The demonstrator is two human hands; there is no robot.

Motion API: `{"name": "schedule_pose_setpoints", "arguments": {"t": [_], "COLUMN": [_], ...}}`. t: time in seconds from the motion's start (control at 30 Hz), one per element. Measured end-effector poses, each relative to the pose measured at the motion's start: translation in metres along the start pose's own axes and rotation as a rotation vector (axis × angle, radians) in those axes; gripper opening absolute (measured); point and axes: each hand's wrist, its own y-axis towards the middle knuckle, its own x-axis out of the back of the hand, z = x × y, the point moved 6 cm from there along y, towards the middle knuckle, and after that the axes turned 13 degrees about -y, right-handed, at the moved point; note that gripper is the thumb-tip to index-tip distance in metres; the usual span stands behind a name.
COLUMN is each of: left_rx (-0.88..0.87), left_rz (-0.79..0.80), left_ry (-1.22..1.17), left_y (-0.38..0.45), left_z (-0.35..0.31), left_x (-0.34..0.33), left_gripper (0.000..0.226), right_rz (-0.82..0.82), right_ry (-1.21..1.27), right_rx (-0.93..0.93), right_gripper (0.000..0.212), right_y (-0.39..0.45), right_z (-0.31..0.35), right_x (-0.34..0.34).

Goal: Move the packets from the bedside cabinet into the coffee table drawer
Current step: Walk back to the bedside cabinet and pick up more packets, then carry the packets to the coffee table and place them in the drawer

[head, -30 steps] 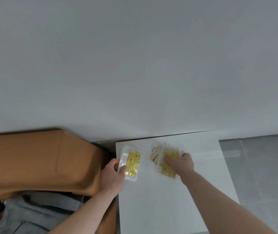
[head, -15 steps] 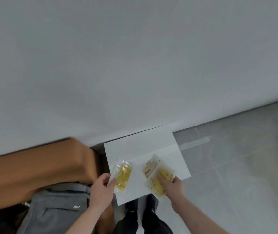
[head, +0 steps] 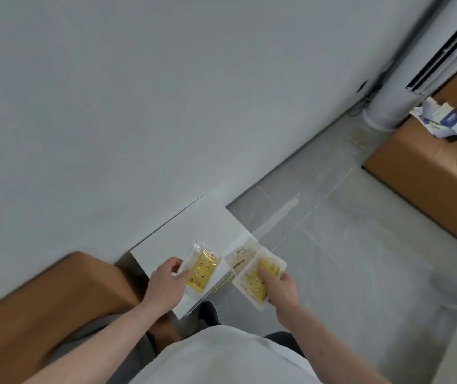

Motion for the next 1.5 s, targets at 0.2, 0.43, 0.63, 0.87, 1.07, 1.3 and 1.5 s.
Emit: {"name": "schedule_pose_setpoints", "arguments": {"t": [0.2,0.43,0.63,0.87,1.07,1.3,1.5], "left_rx": [-0.092,-0.145,-0.189,-0.256,-0.356,-0.374,-0.393], "left_rz": [0.076,0.141,0.275,0.486,0.642,0.764,0.745], "left_ry": [-0.034,-0.128,0.039,0.242,0.3,0.319,0.318], "left_y": [-0.027,-0.102,-0.139,-0.15,-0.199,-0.275,-0.361], "left_z": [-0.062,-0.105,-0.116,-0.137,-0.15,-0.139,-0.106], "left_x": [-0.074,-0.173,-0.232,-0.314,-0.388,-0.452,-0.492], "left_gripper": [0.012,0.006,0.013,0.01,0.011,0.019,0.015], "right_rz": [-0.089,-0.169,-0.241,-0.429,-0.58,-0.682,-0.707], "right_ry": [0.204,0.402,0.528,0.729,0.847,0.894,0.934], "right_rx": [0.027,0.044,0.014,-0.049,-0.084,-0.038,-0.023], "right_gripper": [0.01,0.012,0.016,0.018,0.021,0.022,0.022], "right_y": [-0.023,-0.071,-0.119,-0.161,-0.203,-0.253,-0.312], "right_z": [-0.032,-0.102,-0.168,-0.234,-0.297,-0.368,-0.469], "right_x": [0.083,0.18,0.23,0.267,0.29,0.332,0.372]}}
